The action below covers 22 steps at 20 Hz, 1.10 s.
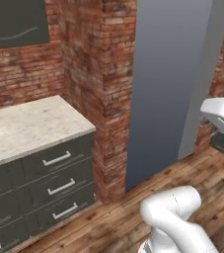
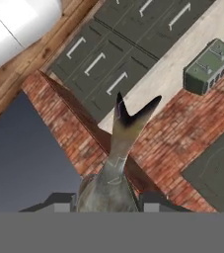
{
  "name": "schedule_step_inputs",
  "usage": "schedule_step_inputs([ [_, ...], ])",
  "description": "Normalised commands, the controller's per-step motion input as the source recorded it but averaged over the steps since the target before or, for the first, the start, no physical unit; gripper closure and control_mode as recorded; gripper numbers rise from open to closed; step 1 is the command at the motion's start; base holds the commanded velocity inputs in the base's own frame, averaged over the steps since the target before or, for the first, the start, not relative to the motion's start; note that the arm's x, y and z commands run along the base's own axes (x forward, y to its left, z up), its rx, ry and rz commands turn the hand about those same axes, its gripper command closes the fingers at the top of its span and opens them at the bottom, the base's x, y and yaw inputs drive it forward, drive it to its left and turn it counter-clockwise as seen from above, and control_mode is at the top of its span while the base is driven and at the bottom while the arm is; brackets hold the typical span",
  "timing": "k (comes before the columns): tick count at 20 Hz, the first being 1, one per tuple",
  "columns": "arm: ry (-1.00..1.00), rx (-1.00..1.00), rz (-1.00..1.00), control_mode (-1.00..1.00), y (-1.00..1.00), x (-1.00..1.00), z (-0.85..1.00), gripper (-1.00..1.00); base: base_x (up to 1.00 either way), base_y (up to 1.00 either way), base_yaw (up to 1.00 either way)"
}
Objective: Retrieve the fish from the fridge and place it on the saucepan with marinade on the stove.
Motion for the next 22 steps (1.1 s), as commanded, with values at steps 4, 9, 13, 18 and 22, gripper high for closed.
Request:
schedule_step_inputs([
  [4,0.00,0.00,0.00,1.00,0.00,0.00,0.00,1.00,0.00,1.00,0.40],
  [9,0.00,0.00,0.00,1.00,0.00,0.00,0.00,1.00,0.01,0.95,0.43],
  [13,0.00,0.00,0.00,1.00,0.00,0.00,0.00,1.00,0.13,0.95,0.39],
  [18,0.00,0.00,0.00,1.00,0.00,0.00,0.00,1.00,0.62,0.82,0.33],
  [22,0.00,0.00,0.00,1.00,0.00,0.00,0.00,1.00,0.95,0.81,0.29],
])
